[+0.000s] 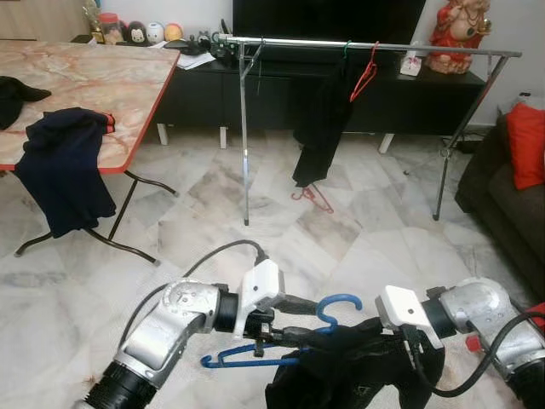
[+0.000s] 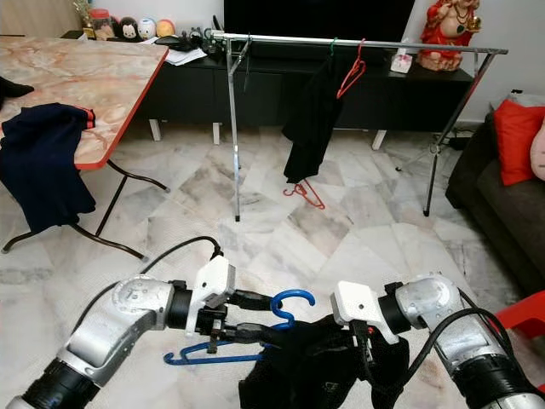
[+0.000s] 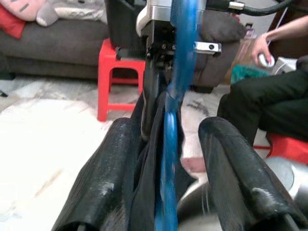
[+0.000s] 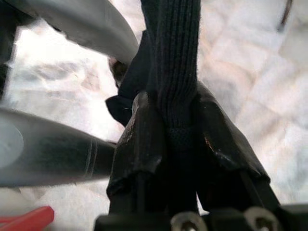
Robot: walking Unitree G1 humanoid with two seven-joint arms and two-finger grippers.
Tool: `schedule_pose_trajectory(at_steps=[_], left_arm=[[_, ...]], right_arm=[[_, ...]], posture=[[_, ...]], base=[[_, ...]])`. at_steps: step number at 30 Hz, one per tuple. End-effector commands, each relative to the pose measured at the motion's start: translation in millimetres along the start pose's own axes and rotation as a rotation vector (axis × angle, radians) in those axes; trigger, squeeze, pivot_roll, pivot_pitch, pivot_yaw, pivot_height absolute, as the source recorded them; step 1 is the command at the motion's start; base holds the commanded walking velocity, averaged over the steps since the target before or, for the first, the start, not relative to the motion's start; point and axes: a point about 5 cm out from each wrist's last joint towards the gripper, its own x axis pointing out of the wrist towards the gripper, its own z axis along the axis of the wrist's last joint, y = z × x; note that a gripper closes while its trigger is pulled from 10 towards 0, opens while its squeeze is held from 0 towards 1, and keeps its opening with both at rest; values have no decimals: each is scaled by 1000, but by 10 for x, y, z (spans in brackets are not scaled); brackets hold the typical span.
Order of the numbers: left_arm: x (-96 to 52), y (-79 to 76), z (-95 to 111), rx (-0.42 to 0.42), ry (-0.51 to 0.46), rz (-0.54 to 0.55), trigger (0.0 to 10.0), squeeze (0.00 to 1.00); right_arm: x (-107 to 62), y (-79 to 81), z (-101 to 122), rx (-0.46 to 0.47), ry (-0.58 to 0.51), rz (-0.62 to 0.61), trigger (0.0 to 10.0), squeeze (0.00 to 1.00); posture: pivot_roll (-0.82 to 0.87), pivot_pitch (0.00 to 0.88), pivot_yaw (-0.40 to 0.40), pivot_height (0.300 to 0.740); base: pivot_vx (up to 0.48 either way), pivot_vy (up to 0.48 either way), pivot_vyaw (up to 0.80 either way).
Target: Hang hanger
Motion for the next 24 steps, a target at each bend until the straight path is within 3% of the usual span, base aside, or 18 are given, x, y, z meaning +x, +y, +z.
schedule_pose_trajectory(at_steps=[1, 8, 16, 24], left_arm=[[-47, 46, 81, 45, 4, 19, 10000, 1000], [-196, 179, 92, 49, 10, 113, 10000, 1000], [-397, 349, 44, -11, -76, 391, 10000, 1000], [-573, 442, -74, -72, -130, 607, 10000, 1000]], right_arm=[[-91, -66, -31, -16, 40, -60, 0, 0], [-149, -59, -159, 10, 86, -114, 0, 0], [-435, -203, -180, 39, 56, -352, 0, 0], [-542, -267, -114, 12, 40, -426, 0, 0]], posture=[[-112, 0, -84, 740], [-113, 0, -86, 740], [-110, 0, -86, 740], [-116, 0, -84, 740]], base=[[0, 0, 0], [0, 0, 0], [0, 0, 0], [0, 0, 0]])
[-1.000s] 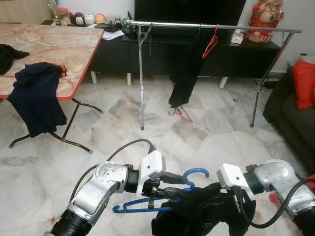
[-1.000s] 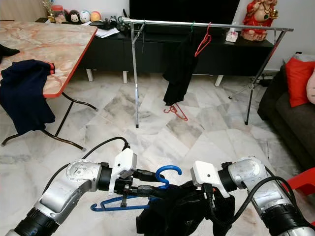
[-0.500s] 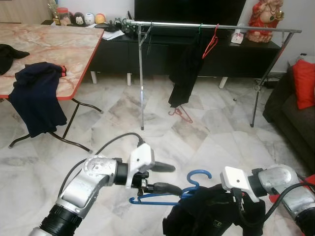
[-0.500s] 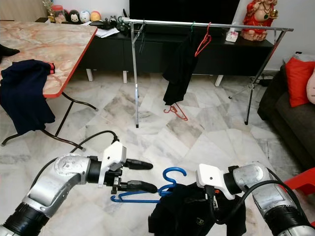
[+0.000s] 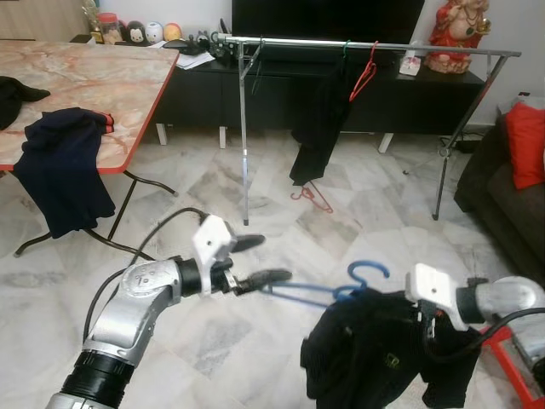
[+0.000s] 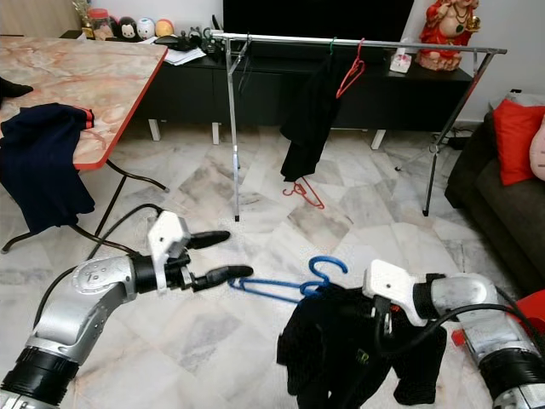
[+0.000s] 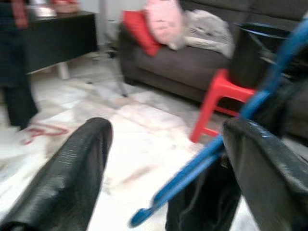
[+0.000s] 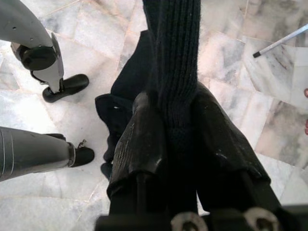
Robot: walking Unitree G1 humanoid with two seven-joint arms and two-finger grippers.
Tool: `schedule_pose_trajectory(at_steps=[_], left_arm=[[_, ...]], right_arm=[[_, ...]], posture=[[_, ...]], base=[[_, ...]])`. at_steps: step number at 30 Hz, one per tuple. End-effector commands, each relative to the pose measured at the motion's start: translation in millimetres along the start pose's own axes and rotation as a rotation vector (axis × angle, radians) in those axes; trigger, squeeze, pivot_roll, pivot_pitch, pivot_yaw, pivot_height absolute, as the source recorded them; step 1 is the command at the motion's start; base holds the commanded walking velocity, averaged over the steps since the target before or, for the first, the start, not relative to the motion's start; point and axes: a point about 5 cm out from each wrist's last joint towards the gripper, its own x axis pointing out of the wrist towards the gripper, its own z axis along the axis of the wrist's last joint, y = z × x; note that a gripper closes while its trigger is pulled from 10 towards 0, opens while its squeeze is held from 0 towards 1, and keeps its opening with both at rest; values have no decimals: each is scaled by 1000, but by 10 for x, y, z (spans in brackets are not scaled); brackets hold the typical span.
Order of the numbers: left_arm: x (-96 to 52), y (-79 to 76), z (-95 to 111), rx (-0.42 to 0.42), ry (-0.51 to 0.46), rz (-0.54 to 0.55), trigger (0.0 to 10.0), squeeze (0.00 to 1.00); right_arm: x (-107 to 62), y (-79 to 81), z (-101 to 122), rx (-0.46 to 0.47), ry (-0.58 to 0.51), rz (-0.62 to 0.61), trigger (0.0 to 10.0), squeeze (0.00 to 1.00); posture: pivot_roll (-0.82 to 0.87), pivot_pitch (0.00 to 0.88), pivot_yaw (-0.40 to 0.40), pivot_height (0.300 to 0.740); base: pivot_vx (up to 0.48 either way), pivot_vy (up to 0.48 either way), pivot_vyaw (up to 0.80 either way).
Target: Hang hanger
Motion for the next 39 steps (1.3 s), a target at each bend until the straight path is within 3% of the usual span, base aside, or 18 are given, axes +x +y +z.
schedule_pose_trajectory(at_steps=[1, 2, 8, 9, 10, 11, 19, 25, 31, 39], left_arm=[[-17, 30, -40, -26, -20, 58, 10000, 1000], [-43, 69, -108, -47, -20, 123, 10000, 1000], [-153, 138, -240, -80, -21, 253, 10000, 992], [-194, 148, -329, -99, -8, 293, 10000, 349], [-202, 149, -351, -102, -5, 302, 10000, 349], [-218, 149, -427, -119, 6, 330, 10000, 0], [-273, 55, -707, -161, 85, 338, 10000, 0], [-324, -83, -1040, -149, 227, 297, 10000, 0], [-160, -159, -1086, -128, 234, 271, 10000, 0], [-6, -132, -1042, -60, 208, 277, 10000, 0]], right_arm=[[-90, -152, 160, -29, -63, -78, 0, 0], [-71, -173, 254, -37, -107, -78, 0, 0], [-99, -197, 388, -101, -123, -67, 0, 0], [-138, -251, 447, -118, -129, -80, 0, 0], [-145, -262, 462, -121, -132, -83, 0, 0], [-167, -288, 508, -135, -134, -85, 0, 0], [-193, -304, 610, -186, -117, -55, 0, 0], [-196, -354, 792, -228, -158, -62, 0, 0], [-186, -256, 1094, -291, -256, 16, 0, 0], [-149, -163, 1215, -334, -270, 90, 0, 0]], posture=[[-116, 0, -83, 740], [-114, 0, -86, 740], [-113, 0, -91, 740], [-113, 0, -91, 740], [-113, 0, -91, 740], [-116, 0, -91, 740], [-115, 0, -94, 740], [-114, 0, -93, 740], [-127, 2, -91, 740], [-130, 5, -95, 740]], base=[[0, 0, 0], [0, 0, 0], [0, 0, 0], [0, 0, 0], [0, 0, 0], [0, 0, 0], [0, 0, 0], [0, 0, 0], [0, 0, 0], [0, 0, 0]])
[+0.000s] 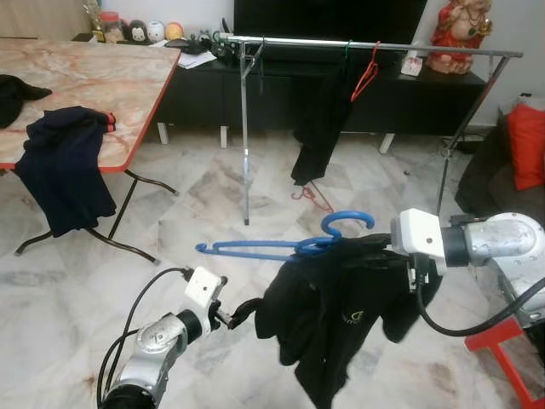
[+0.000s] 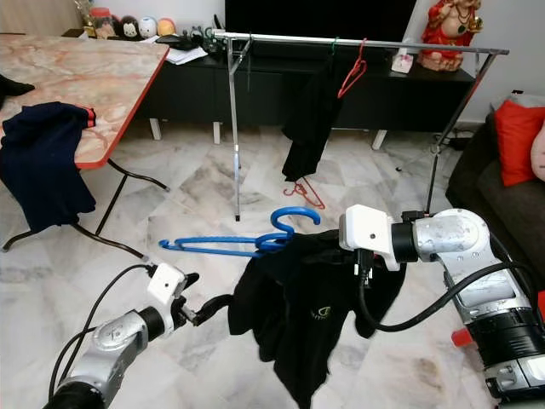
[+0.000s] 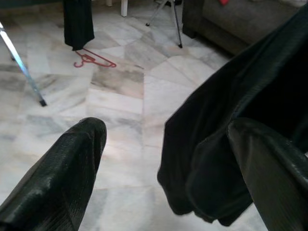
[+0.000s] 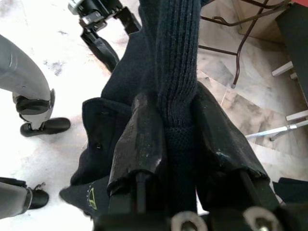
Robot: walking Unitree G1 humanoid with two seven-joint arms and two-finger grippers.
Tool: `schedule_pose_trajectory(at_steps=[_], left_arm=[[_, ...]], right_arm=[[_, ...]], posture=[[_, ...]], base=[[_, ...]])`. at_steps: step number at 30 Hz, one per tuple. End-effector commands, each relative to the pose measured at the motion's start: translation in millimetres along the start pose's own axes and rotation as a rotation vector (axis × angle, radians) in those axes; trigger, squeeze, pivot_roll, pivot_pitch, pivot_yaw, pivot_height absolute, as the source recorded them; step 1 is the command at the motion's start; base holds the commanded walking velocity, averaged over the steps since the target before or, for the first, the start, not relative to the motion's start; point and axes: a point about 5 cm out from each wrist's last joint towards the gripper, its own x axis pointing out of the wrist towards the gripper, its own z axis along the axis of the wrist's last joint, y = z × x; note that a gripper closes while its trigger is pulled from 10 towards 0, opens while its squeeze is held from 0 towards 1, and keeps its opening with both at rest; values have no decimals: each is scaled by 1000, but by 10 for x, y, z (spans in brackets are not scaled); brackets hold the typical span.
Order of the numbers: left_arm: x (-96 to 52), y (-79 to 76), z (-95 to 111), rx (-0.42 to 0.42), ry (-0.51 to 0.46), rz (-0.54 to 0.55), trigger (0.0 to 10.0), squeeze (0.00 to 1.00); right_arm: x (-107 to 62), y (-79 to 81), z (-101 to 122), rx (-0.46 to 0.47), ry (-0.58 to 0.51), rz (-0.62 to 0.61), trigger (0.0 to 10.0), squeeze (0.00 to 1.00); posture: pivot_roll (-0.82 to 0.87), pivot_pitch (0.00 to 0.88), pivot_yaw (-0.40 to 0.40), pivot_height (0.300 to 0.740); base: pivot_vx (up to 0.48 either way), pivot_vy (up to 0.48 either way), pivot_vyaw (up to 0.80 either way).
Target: Hang hanger
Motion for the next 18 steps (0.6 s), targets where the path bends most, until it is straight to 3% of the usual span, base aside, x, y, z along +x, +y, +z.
schedule_pose_trajectory(at_steps=[1, 8, 15, 18], left_arm=[[32, -24, 2, 31, 5, -12, 10000, 0], [54, -66, -29, 40, 17, -42, 10000, 0], [46, -169, -141, 41, 64, -153, 10000, 0], [55, -179, -156, -10, 72, -178, 10000, 0]], right_arm=[[-10, -9, 101, -32, -25, 11, 0, 0], [18, -11, 131, -33, -32, 21, 0, 0], [51, -26, 207, -48, -46, 26, 0, 0], [92, -40, 259, -57, -69, 26, 0, 0]], posture=[[-130, 5, -95, 740], [-130, 5, -95, 740], [-132, 10, -94, 740], [-132, 10, -94, 740]], base=[[0, 0, 0], [0, 0, 0], [0, 0, 0], [0, 0, 0]])
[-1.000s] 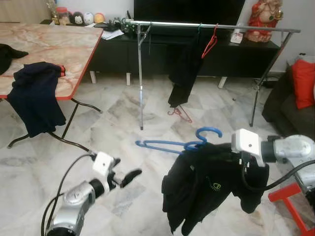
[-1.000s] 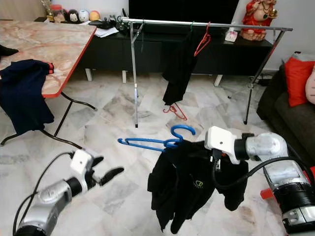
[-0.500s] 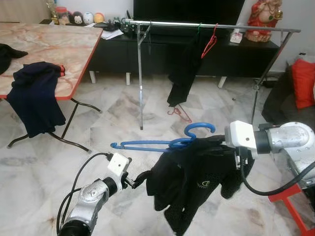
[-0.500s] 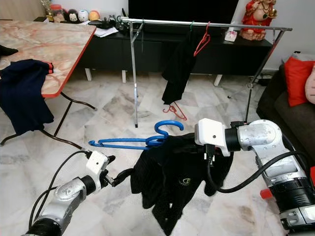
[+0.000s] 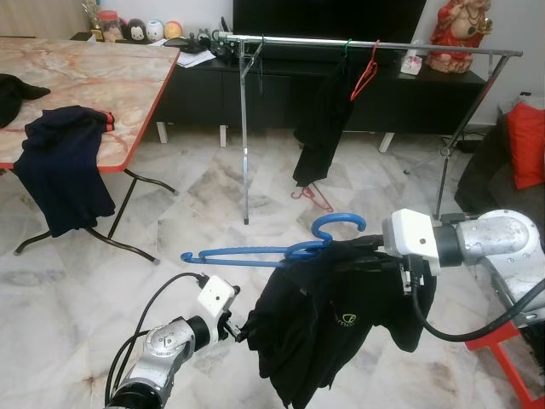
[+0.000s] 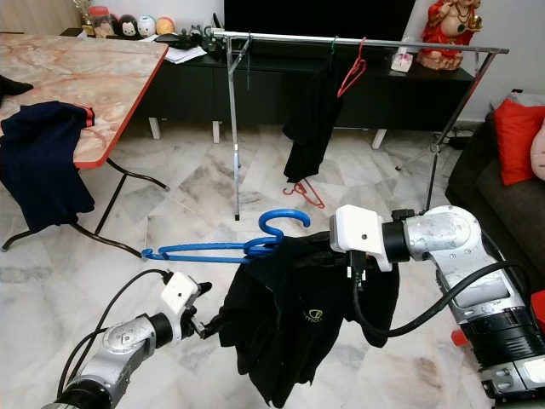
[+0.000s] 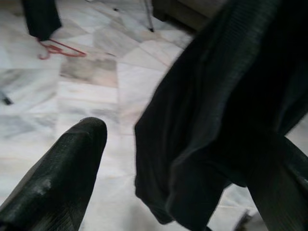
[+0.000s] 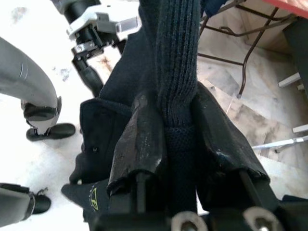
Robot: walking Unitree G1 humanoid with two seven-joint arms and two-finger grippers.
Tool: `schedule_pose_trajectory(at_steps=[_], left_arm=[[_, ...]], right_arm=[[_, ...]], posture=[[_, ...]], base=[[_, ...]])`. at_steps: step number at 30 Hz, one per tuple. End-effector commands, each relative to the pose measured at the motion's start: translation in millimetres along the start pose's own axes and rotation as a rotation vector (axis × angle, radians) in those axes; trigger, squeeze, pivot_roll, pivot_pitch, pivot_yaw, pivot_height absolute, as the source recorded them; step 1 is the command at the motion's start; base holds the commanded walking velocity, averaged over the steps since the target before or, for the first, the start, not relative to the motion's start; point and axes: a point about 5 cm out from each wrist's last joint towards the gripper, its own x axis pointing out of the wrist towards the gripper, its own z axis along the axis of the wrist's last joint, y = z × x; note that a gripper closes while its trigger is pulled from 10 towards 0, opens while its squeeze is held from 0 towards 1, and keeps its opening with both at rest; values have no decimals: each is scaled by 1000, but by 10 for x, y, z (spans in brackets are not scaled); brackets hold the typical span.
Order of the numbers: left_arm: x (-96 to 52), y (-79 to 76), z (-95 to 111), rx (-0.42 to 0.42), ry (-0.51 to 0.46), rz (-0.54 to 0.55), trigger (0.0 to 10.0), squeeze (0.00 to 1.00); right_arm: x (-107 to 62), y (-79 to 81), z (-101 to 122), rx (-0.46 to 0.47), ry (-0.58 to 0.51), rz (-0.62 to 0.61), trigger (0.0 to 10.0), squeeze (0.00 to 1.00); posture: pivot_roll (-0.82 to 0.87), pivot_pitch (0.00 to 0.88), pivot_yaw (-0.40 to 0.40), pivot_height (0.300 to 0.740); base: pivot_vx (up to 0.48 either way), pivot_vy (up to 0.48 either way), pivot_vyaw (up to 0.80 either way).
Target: Hang hanger
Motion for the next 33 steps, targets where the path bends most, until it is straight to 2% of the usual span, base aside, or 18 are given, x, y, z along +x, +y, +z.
schedule_pose_trajectory(at_steps=[1, 8, 9, 10, 21, 24, 33], left_arm=[[21, 12, -2, -26, 6, -4, 10000, 0], [39, 49, 17, -57, -7, 18, 10000, 0], [37, 51, 12, -64, -8, 23, 3569, 0], [34, 56, 7, -76, -11, 30, 0, 0], [-9, 50, -70, -93, 6, 31, 0, 0], [-28, 51, -111, -122, 9, 45, 0, 0], [-42, 69, -125, -120, 20, 48, 0, 0]], right_arm=[[23, -48, 147, -47, -43, 1, 0, 0], [62, -41, 209, -63, -64, 4, 0, 0], [62, -47, 211, -63, -65, 1, 0, 0], [63, -53, 215, -62, -68, -3, 0, 0], [82, -76, 192, -47, -71, -23, 0, 0], [111, -68, 171, -42, -68, -31, 0, 0], [129, -79, 186, -46, -73, -34, 0, 0]], posture=[[-132, 10, -94, 740], [-134, 9, -93, 740], [-140, 7, -91, 740], [-140, 7, -91, 740], [-135, 1, -91, 740], [-129, 0, -90, 740], [-130, 0, -89, 740]], base=[[0, 0, 0], [0, 0, 0], [0, 0, 0], [0, 0, 0], [0, 0, 0], [0, 0, 0], [0, 0, 0]])
